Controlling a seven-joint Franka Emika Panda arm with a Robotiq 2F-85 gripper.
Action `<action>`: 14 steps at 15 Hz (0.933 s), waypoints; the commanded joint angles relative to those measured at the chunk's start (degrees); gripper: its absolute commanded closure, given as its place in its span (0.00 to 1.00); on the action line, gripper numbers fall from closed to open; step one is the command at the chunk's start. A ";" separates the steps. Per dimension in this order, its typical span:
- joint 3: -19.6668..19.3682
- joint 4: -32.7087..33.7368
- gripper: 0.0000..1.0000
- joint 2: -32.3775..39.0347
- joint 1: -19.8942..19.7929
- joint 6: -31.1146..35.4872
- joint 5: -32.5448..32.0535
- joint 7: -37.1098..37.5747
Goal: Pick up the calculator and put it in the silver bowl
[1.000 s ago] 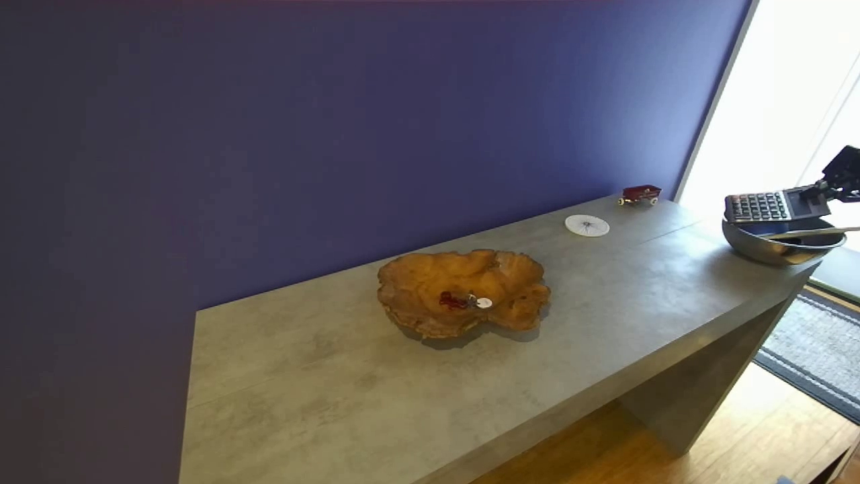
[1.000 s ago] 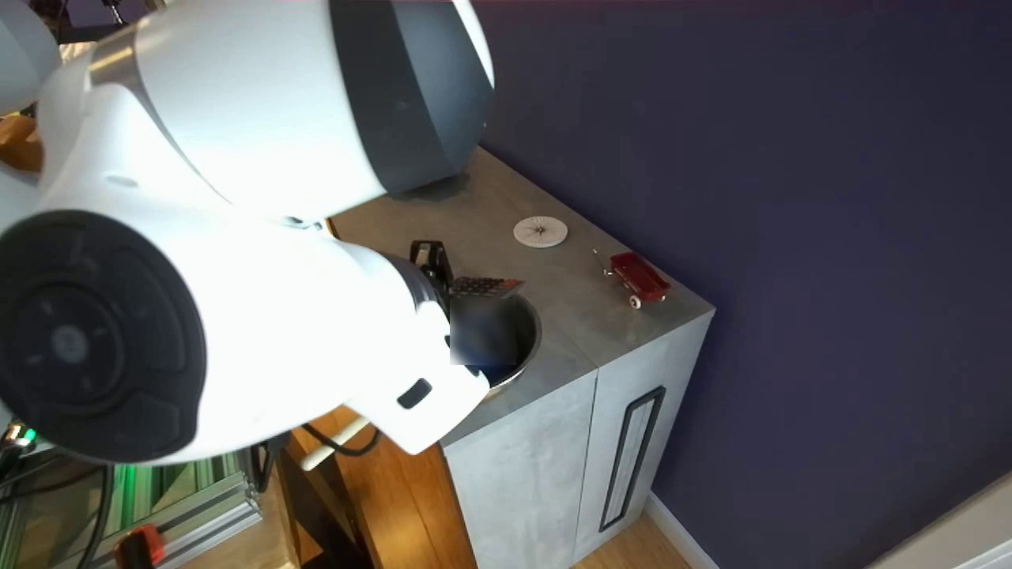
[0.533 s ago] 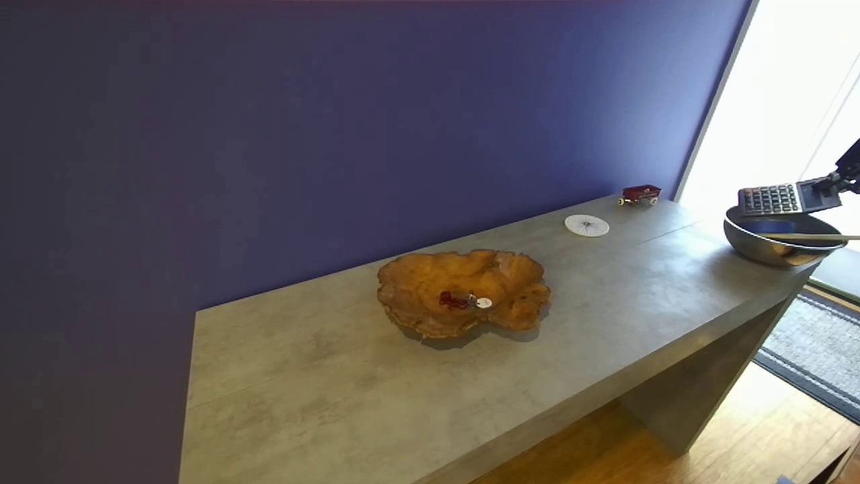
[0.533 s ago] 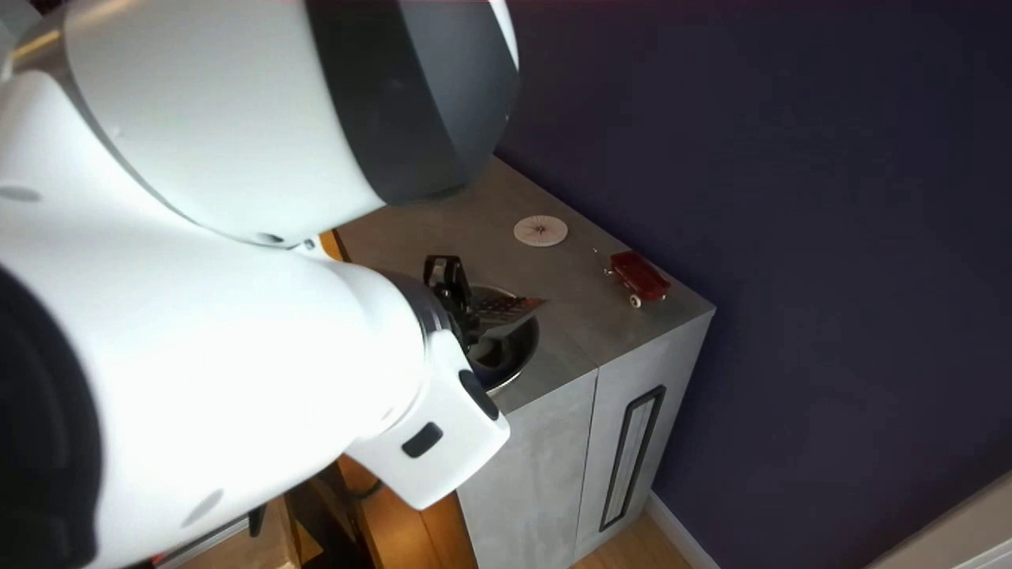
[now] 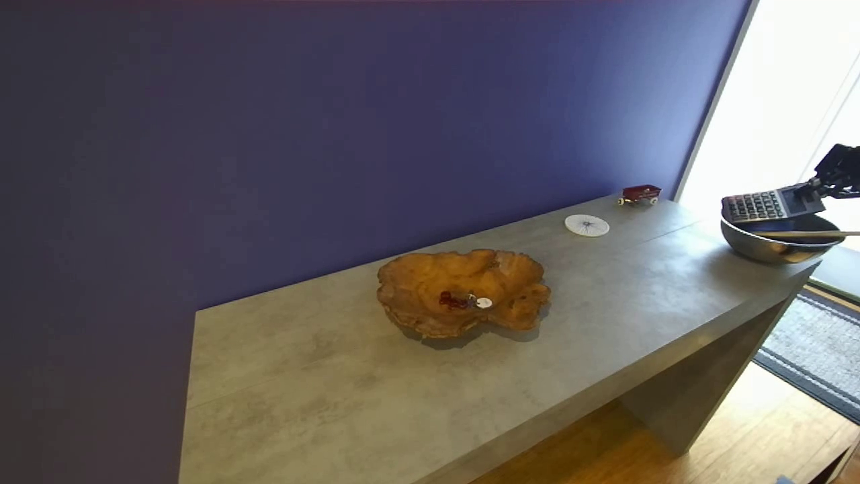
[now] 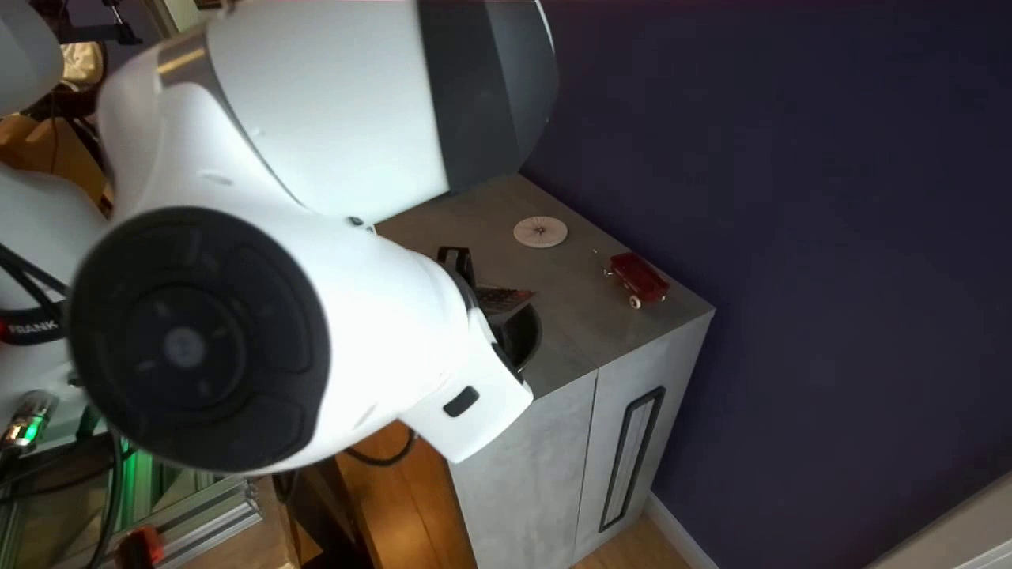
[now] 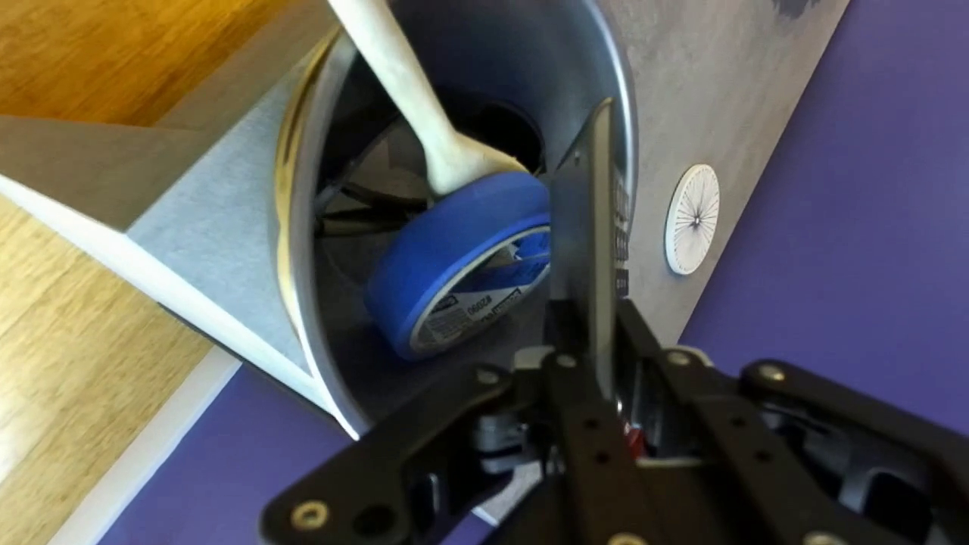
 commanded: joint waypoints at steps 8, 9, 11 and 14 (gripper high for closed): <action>6.13 5.06 0.96 1.72 4.36 1.70 3.50 3.16; 6.72 5.73 0.96 1.69 4.69 0.80 3.71 3.21; 7.82 6.68 0.96 1.77 5.82 1.30 3.32 3.78; 7.98 6.13 0.96 1.61 6.43 1.38 1.28 3.89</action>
